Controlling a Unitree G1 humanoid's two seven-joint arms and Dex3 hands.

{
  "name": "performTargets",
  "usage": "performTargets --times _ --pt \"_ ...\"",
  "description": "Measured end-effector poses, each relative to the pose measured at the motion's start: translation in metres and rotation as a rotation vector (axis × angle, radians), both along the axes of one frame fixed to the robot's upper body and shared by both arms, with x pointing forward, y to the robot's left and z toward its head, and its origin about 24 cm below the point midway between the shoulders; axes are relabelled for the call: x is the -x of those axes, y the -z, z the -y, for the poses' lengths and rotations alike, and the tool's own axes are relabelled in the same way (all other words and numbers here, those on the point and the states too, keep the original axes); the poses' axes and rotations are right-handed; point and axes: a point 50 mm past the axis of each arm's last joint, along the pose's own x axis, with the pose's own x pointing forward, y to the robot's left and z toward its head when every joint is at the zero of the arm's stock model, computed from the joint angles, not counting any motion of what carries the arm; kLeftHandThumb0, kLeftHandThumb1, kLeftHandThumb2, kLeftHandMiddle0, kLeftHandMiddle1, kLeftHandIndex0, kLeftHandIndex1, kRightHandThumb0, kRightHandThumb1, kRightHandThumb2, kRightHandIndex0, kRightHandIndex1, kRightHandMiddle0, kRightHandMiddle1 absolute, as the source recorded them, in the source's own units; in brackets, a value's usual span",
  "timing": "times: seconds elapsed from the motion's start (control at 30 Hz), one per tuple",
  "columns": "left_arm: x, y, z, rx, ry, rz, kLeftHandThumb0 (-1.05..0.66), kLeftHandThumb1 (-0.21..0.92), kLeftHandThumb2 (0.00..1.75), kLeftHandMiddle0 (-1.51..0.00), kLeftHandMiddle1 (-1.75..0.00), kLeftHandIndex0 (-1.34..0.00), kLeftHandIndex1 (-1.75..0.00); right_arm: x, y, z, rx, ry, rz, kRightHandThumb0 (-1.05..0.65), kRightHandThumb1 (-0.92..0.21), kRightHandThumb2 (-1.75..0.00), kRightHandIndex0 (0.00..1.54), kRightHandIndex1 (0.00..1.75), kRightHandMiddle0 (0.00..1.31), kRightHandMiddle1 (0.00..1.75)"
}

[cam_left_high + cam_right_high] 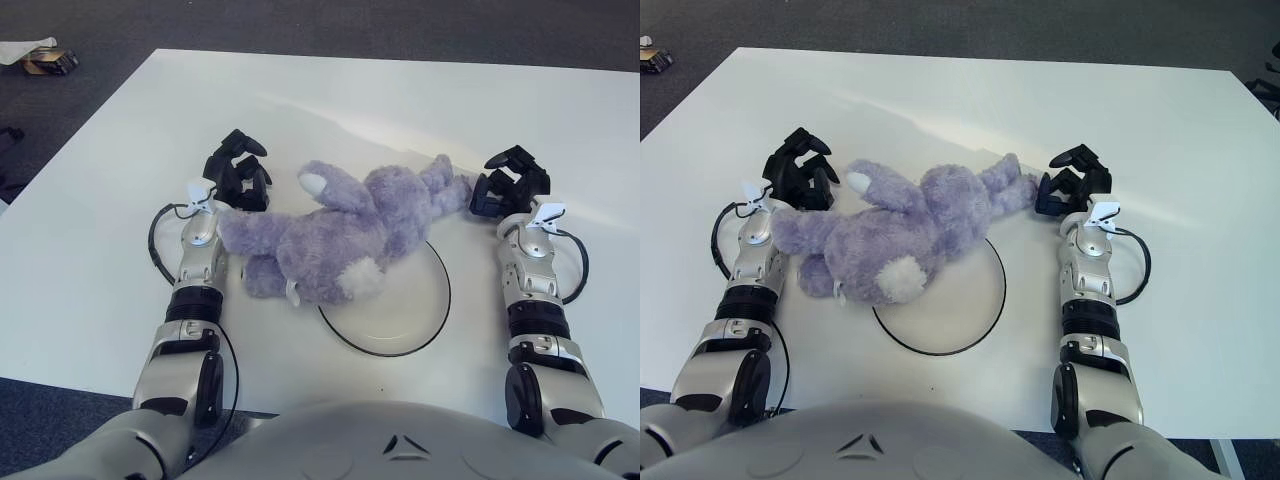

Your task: Put the doll into the plate.

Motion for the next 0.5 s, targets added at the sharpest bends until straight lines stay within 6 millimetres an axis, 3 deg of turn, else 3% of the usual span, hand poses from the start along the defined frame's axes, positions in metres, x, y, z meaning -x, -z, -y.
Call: performTargets --times 0.5 --pt "-0.0001 0.0002 0.0001 0.0 0.002 0.004 -0.02 0.08 1.57 -0.82 -1.75 -0.58 -1.65 0.0002 -0.0002 -0.002 0.008 -0.009 -0.005 -0.02 0.04 -1.66 0.9 1.75 0.73 1.55"
